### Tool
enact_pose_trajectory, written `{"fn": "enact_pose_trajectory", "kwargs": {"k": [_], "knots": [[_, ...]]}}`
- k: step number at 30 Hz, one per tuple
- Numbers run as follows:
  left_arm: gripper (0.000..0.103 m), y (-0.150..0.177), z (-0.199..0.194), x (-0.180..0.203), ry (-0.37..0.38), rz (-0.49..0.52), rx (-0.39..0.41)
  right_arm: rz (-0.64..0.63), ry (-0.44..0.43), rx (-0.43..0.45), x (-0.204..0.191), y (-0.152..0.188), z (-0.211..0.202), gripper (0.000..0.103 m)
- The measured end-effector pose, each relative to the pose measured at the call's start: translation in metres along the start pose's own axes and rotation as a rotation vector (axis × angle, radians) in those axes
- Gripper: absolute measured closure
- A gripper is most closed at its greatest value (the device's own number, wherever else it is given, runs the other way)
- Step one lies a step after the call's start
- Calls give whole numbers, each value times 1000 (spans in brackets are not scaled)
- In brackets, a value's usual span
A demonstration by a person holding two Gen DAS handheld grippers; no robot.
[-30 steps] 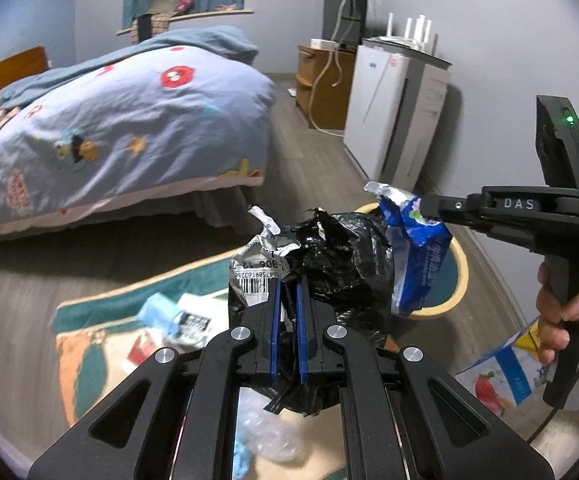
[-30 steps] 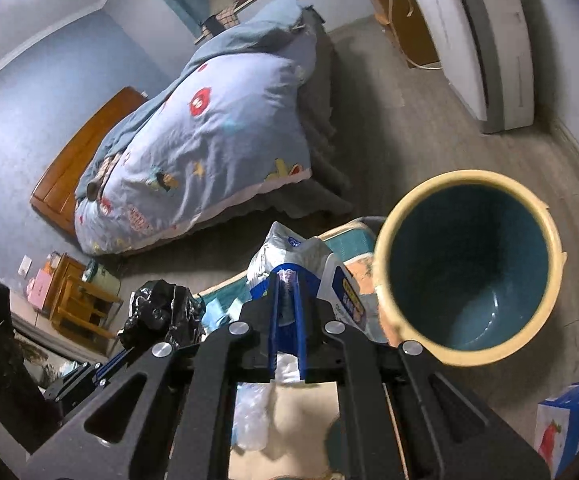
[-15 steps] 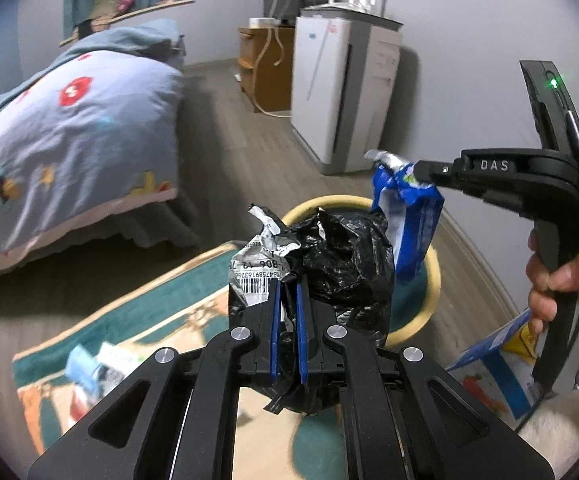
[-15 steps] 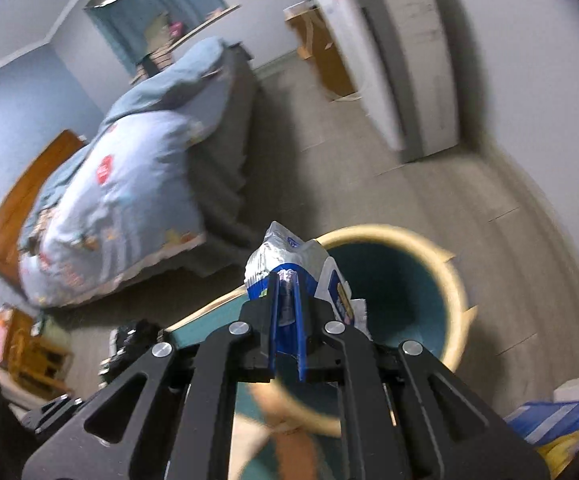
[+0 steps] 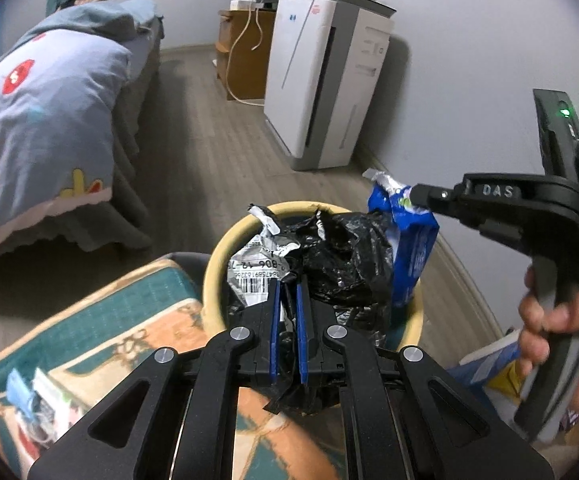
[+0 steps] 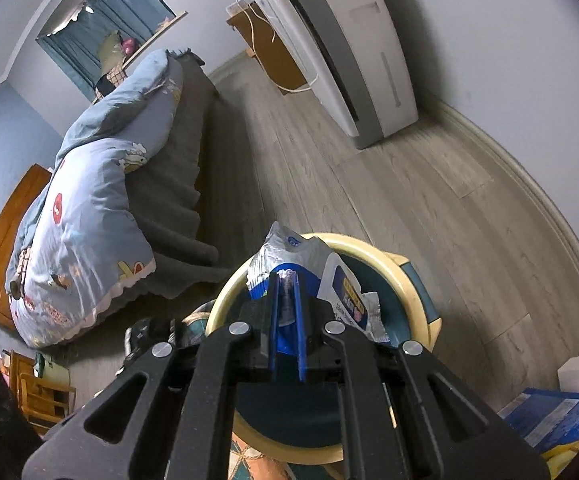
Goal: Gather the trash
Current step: 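Carry both items over the trash bin and open both tools to drop them, then move both open tools back over the remaining trash on the stool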
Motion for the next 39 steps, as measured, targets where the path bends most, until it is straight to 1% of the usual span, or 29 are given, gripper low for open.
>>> {"fn": "enact_pose_trajectory", "kwargs": {"k": [3,5,8,9,10,11,12,13,14,15,17,18,19,21,24,27,30,33,35,39], "knots": [[95,1,10,-1,-3,-17,-6,-6,-3,-7,-3,1,1,97],[94,2,13,-1,-12,-6,-4,-14,-8,-10,-5,2,2,96],[83,4,12,-1,-12,6,6,-32,-2,-10,-9,3,2,95],[73,5,10,-1,-17,9,8,-38,1,-14,-11,3,2,95],[60,5,10,-2,-27,11,12,-42,2,-21,-13,4,3,94],[55,6,7,-4,-38,10,21,-43,3,-25,-13,4,4,90],[48,6,4,-6,-42,7,30,-44,4,-29,-15,4,5,85],[42,5,2,-8,-46,4,33,-44,4,-29,-17,5,4,72],[37,6,-2,-11,-53,2,35,-44,3,-25,-19,5,3,56],[29,7,-6,-13,-62,3,38,-44,1,-18,-22,4,1,49],[24,9,-17,-18,-83,12,52,-49,-4,1,-29,4,-5,23],[22,9,-22,-20,-95,17,53,-56,-2,10,-32,5,-8,17],[18,10,-28,-23,-107,19,56,-67,3,19,-37,5,-12,7],[12,12,-41,-30,-127,16,69,-95,18,26,-48,7,-17,5],[9,15,-66,-43,-155,-9,85,-133,35,18,-61,12,-20,5],[8,23,-94,-59,-177,-29,98,-197,47,15,-79,19,-27,5],[7,31,-123,-75,-223,-23,113,-242,44,33,-97,27,-37,5],[7,42,-146,-88,-262,-36,117,-281,30,28,-115,37,-43,5],[7,51,-161,-102,-288,-59,117,-312,24,20,-128,46,-45,5],[7,67,-188,-123,-314,-121,130,-377,10,20,-155,64,-54,5]]}}
Point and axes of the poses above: each gripper's, at about its wrist camera, not at the fingertips, and z roughly the way its jaws point, x to its right, y to its underside, the point moved 1 cm from there along z, roughly the way its jaws point, and after that the axes turned 2 degrees about x, right-handed, at the moved point
